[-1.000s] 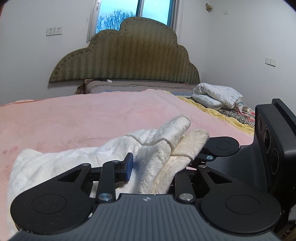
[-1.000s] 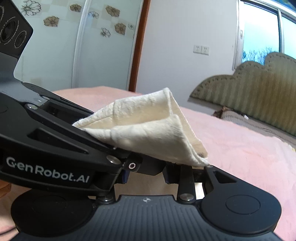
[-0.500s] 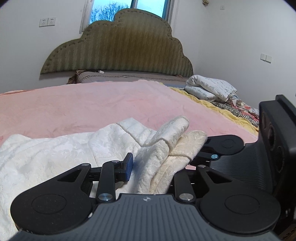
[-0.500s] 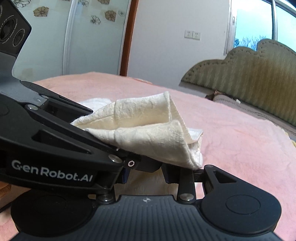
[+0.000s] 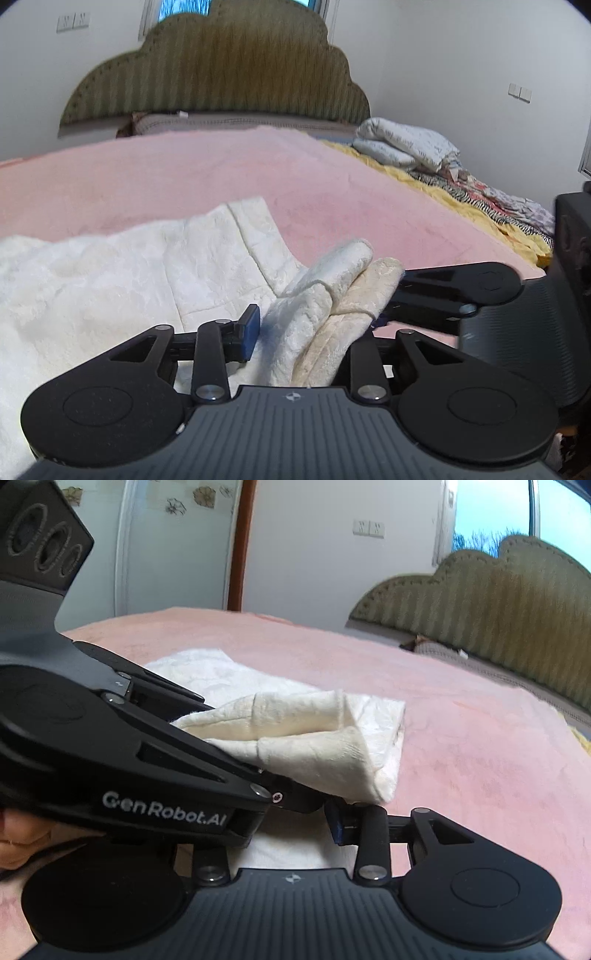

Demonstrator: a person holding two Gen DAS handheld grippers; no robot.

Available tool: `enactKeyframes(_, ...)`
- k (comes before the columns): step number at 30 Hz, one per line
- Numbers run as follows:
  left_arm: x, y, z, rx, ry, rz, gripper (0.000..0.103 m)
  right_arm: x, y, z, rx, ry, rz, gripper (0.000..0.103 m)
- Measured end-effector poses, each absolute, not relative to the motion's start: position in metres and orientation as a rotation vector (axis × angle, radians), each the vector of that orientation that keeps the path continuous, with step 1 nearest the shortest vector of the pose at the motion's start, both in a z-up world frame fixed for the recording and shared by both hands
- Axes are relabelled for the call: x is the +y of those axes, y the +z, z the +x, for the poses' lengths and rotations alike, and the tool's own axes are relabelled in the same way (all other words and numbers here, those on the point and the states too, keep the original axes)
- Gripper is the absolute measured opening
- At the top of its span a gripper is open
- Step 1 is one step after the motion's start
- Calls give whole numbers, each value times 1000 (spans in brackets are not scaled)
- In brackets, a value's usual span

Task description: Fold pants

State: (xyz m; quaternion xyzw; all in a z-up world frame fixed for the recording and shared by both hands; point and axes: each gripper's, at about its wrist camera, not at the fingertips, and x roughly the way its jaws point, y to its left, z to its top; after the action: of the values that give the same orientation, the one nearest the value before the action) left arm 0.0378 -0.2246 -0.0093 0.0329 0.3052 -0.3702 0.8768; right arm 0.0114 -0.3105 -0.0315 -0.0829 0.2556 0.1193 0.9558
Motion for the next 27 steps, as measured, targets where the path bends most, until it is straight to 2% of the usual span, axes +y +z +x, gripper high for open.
enactKeyframes(2,-223,-9,38,643,-784,58,41,-318,-30,-1,522,216,-144,39)
enactKeyframes(4,-223,-7,37,652,-810,40,56,-331,-29,-14,532,184,-100,45)
enactKeyframes(7,-224,-2,34,655,-854,13,70,-348,-26,-33,540,120,-57,46)
enactKeyframes(16,-186,23,32,625,-863,-100,73,-375,-10,-25,517,-184,-16,46)
enactKeyframes(22,-135,39,72,596,-540,-61,73,-322,9,25,451,-11,-105,46)
enactKeyframes(27,-102,31,104,674,-391,-88,73,-285,3,80,532,144,-161,46)
